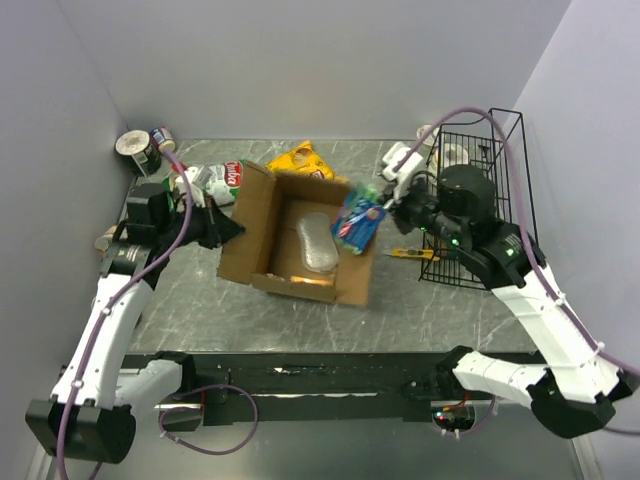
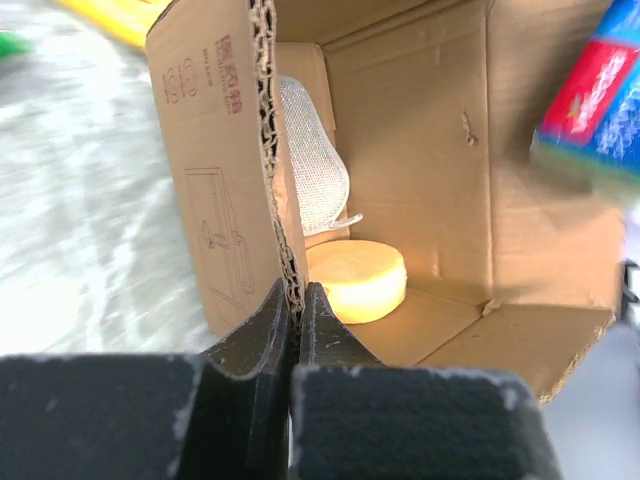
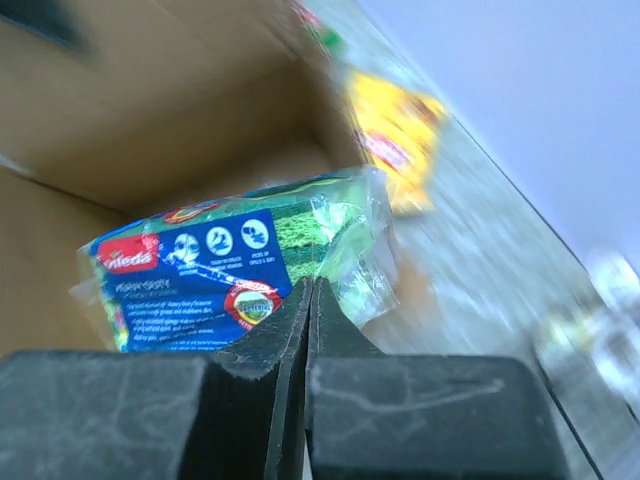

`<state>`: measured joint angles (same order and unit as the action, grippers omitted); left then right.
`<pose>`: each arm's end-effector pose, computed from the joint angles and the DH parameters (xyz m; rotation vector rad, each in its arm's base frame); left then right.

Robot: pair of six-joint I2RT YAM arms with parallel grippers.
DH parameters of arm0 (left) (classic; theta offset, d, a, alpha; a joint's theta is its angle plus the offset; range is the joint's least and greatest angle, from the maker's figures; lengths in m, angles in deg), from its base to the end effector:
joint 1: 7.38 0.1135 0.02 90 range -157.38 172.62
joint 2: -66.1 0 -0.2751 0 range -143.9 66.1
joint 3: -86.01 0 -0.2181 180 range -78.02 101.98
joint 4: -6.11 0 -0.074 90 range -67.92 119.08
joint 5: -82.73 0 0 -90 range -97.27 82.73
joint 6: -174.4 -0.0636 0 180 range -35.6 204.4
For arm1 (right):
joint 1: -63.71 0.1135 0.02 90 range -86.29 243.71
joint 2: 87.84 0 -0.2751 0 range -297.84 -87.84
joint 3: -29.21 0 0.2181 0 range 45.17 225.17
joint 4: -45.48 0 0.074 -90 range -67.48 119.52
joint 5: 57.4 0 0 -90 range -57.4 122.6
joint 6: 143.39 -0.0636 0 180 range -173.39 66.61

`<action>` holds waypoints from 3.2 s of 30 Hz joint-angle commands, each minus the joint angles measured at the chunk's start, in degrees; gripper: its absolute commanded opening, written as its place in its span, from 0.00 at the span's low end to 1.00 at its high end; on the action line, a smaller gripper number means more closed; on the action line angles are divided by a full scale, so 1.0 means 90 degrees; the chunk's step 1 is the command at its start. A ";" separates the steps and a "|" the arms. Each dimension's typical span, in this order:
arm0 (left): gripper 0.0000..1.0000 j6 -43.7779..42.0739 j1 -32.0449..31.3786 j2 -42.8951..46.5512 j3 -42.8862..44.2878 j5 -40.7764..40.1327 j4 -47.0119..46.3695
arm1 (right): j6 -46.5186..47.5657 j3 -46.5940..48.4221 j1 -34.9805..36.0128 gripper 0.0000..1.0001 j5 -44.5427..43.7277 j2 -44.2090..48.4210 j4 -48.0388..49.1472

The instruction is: Unpack the express box

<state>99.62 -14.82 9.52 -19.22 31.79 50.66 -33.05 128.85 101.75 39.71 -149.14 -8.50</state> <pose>0.1795 -0.0639 0.3564 0.3030 2.0220 -0.9379 0.1456 0.1239 0.4531 -0.9796 1.5745 0.3299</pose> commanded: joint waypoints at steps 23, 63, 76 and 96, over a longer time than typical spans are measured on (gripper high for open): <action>0.01 -0.0149 0.0631 0.1228 -0.0704 0.0278 -0.0470 | -0.0043 -0.0667 -0.0926 0.60 -0.0284 -0.0367 -0.1538; 0.01 0.1609 0.1354 0.0866 -0.1768 0.0776 -0.0334 | -0.0268 0.0009 0.1300 0.55 -0.1613 -0.6177 0.1159; 0.01 0.1619 0.1354 0.0984 -0.1974 0.0600 -0.0899 | -0.0083 0.0576 0.1222 0.00 -0.0276 -0.3445 0.0962; 0.01 0.1511 0.1315 0.1823 -0.1983 0.0767 -0.1164 | 0.0181 -0.0049 0.1983 0.36 -0.0392 -0.2849 0.0975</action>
<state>114.62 -2.93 24.84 -36.81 40.38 42.13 -34.15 128.18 115.17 35.23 -178.14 2.60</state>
